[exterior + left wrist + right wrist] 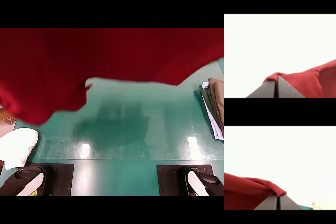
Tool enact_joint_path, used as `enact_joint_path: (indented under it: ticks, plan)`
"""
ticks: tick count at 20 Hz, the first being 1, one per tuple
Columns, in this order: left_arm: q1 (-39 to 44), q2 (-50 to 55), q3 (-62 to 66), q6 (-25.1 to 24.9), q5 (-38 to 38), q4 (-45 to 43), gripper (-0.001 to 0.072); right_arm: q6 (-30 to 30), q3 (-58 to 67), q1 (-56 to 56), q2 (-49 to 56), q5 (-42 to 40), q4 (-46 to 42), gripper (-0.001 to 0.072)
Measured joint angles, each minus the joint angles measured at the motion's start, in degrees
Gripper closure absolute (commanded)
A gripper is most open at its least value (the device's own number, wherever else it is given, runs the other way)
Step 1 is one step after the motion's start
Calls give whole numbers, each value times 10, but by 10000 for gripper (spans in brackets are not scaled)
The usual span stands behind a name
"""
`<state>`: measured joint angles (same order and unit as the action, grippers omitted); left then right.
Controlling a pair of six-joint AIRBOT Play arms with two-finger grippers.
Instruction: Fold the shirts.
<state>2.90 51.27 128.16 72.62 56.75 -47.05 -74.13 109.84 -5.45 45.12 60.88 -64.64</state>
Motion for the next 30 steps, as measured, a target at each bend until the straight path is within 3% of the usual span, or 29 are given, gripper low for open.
enact_joint_path:
  ticks: [4,10,15,19,20,21,22,23,24,26,30]
  plan:
    - [0,14,-12,5,-5,10,680,-24,68,0,70,112,-35,700]
    - [0,111,-221,19,72,1,680,-53,-26,0,208,230,-55,700]
    - [0,275,-340,18,93,1,679,-58,-129,0,328,196,-55,700]
    - [0,385,-362,-1,22,6,676,-61,-154,4,416,140,-53,697]
    - [0,402,-365,-3,-2,7,616,-62,-149,7,437,130,-53,691]
    - [0,413,-367,-5,-24,6,287,-62,-141,9,455,122,-52,636]
    - [-1,420,-367,-6,-50,4,107,-63,-131,11,471,115,-58,395]
    - [-3,426,-365,-5,-68,4,105,-63,-120,12,487,112,-57,212]
    - [-3,430,-362,-5,-77,5,106,-63,-106,14,500,108,-44,212]
    - [-10,434,-350,-2,-71,8,106,-63,-83,16,517,113,-15,354]
    - [-54,435,-322,5,51,4,106,-56,-54,10,516,177,10,355]
